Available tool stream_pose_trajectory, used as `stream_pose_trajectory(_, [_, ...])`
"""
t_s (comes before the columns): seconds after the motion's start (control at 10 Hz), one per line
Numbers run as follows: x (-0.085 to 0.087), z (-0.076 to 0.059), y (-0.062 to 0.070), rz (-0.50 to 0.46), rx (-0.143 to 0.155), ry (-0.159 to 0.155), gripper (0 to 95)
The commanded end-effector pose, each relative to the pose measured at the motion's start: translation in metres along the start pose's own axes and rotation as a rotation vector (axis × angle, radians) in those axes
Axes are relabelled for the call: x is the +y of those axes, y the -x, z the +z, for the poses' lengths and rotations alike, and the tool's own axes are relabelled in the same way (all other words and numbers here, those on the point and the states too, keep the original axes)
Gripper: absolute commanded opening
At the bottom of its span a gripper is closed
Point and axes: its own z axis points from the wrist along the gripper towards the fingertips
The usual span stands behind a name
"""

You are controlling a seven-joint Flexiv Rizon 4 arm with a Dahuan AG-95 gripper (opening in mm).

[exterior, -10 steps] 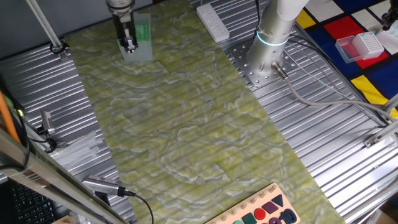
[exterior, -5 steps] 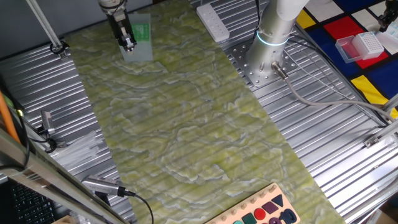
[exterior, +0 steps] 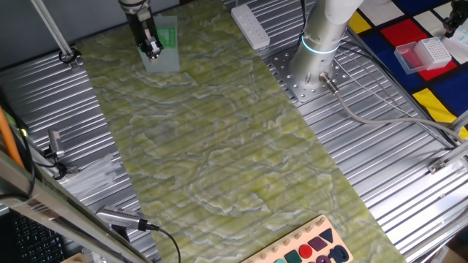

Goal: Insert a large pipette tip into the holder for large pipette tips

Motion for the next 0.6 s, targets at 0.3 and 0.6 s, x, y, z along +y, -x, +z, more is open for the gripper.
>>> stream_pose_trajectory(0.3, [0.012, 0.028, 0.024, 0.076, 0.014, -0.029, 0.0])
stream_pose_trajectory(0.6, [0.022, 0.042, 0.029, 0.082, 0.035, -0.036, 0.0])
